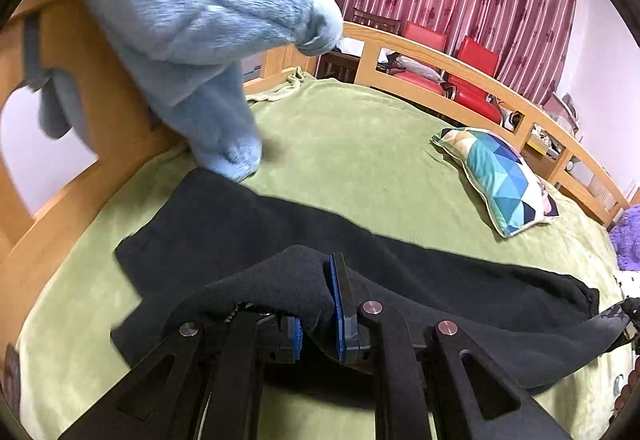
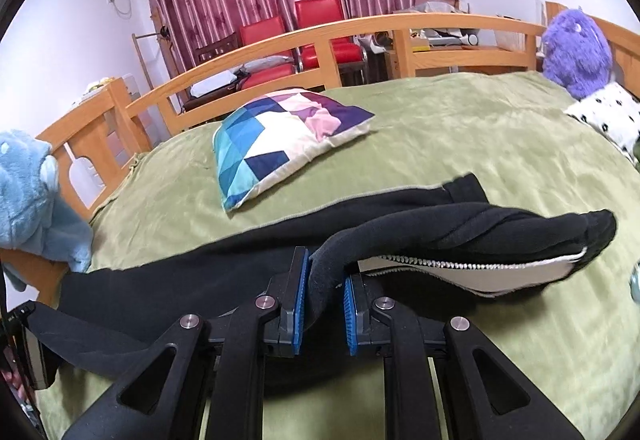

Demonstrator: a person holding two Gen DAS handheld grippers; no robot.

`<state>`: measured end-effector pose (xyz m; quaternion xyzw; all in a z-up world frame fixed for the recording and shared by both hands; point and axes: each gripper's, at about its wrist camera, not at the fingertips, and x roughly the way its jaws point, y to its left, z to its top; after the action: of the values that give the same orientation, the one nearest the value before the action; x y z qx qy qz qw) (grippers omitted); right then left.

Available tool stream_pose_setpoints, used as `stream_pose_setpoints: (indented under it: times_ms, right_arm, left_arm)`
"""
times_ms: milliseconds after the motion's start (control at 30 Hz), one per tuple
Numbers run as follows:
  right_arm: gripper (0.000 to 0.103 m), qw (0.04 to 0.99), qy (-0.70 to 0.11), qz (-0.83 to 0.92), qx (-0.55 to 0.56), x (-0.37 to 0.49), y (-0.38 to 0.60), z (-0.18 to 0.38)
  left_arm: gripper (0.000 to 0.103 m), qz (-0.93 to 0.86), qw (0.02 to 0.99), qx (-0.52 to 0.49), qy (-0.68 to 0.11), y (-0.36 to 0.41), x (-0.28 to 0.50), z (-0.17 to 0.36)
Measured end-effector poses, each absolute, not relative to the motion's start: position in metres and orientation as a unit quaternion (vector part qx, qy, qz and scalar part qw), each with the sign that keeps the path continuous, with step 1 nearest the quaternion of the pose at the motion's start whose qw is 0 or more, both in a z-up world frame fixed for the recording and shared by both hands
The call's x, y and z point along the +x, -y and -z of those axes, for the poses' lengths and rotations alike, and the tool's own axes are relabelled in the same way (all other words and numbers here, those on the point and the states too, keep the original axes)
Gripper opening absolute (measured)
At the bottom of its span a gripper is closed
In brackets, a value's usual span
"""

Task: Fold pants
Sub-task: 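Lift the grasped leg with both tools and fold it over the other leg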

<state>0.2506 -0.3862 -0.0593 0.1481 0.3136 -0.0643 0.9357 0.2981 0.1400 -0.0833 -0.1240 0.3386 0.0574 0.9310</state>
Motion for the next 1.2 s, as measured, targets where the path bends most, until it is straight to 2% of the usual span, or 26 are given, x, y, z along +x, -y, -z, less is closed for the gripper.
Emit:
stream_pose_setpoints:
  times_ms: [167,367,433,467,500,567,600,633,667,700,833,967,1200]
  right_arm:
    - [0.016,0.936,-0.313,0.070,0.142,0.299,0.384,0.076]
    - [0.016,0.924,-0.347,0.080,0.143,0.344,0.384,0.122]
    - [0.019,0.917,-0.365,0.081,0.142,0.352,0.384,0.141]
    - [0.025,0.912,-0.375,0.078,0.144,0.354,0.384,0.149]
    - [0.031,0.907,-0.386,0.075,0.148,0.355,0.384,0.157]
    - [0.036,0.903,-0.397,0.065,0.148,0.352,0.383,0.165]
    - [0.038,0.904,-0.398,0.062,0.143,0.348,0.381,0.166]
    - [0.041,0.905,-0.397,0.062,0.135,0.341,0.379,0.165]
    - [0.049,0.907,-0.397,0.065,0.122,0.333,0.375,0.163]
    - [0.057,0.911,-0.393,0.069,0.107,0.321,0.371,0.158]
    - [0.063,0.923,-0.371,0.076,0.071,0.279,0.363,0.143]
    - [0.072,0.915,-0.390,0.072,0.074,0.245,0.365,0.150]
    - [0.072,0.886,-0.427,0.074,0.165,0.215,0.399,0.195]
  left_arm:
    - [0.012,-0.063,0.931,-0.106,-0.344,-0.124,0.342,0.097]
    - [0.012,-0.073,0.924,-0.087,-0.364,-0.108,0.369,0.128]
    - [0.012,-0.071,0.923,-0.083,-0.370,-0.105,0.370,0.135]
    - [0.014,-0.070,0.922,-0.079,-0.374,-0.103,0.370,0.137]
    - [0.019,-0.066,0.919,-0.072,-0.381,-0.100,0.368,0.139]
    - [0.041,-0.058,0.917,-0.064,-0.390,-0.095,0.364,0.141]
    - [0.047,-0.054,0.915,-0.060,-0.395,-0.092,0.360,0.140]
    - [0.059,-0.046,0.914,-0.055,-0.398,-0.090,0.352,0.139]
    - [0.067,-0.041,0.915,-0.055,-0.397,-0.088,0.346,0.137]
    - [0.069,-0.037,0.917,-0.057,-0.393,-0.087,0.336,0.135]
    - [0.071,-0.009,0.913,-0.074,-0.400,-0.085,0.296,0.130]
    - [0.072,0.008,0.900,-0.105,-0.422,-0.089,0.262,0.144]
    - [0.072,0.013,0.884,-0.128,-0.450,-0.087,0.237,0.180]
